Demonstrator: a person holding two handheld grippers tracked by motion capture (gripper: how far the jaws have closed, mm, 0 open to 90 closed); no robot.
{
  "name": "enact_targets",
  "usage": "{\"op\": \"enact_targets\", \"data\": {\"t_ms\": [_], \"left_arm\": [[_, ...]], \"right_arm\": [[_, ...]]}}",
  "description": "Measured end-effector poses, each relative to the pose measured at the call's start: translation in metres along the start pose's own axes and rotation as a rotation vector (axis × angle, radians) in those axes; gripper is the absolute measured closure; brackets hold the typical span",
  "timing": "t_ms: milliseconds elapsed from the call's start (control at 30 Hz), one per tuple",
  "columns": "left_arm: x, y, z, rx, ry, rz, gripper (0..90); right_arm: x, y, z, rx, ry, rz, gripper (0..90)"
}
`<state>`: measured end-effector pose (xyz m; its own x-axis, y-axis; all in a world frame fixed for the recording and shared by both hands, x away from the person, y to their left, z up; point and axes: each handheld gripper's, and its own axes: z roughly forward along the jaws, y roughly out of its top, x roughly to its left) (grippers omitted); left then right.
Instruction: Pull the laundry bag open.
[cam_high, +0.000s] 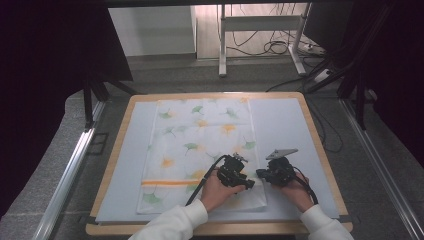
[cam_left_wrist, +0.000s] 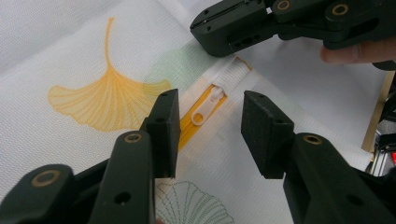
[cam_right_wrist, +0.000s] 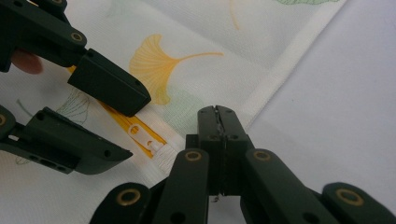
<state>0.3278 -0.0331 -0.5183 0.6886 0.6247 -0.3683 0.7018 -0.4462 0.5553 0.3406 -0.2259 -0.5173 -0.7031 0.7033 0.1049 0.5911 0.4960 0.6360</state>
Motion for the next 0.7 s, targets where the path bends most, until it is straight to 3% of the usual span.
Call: {"op": "enact_targets", "data": {"t_ms": [400, 700], "left_arm": [[-0.0029, -0.0018, -0.0069, -0.019, -0.001, 0.008, 57.2], [-0.0038, -0.0006, 0.0019, 0.005, -0.016, -0.002, 60.6]], "right_arm": [[-0.0003, -0.0004, 0.0002, -0.003, 0.002, 0.000, 89.3], [-0.0007, -0.0004, 0.0001, -0.001, 0.002, -0.004, 89.3]]}}
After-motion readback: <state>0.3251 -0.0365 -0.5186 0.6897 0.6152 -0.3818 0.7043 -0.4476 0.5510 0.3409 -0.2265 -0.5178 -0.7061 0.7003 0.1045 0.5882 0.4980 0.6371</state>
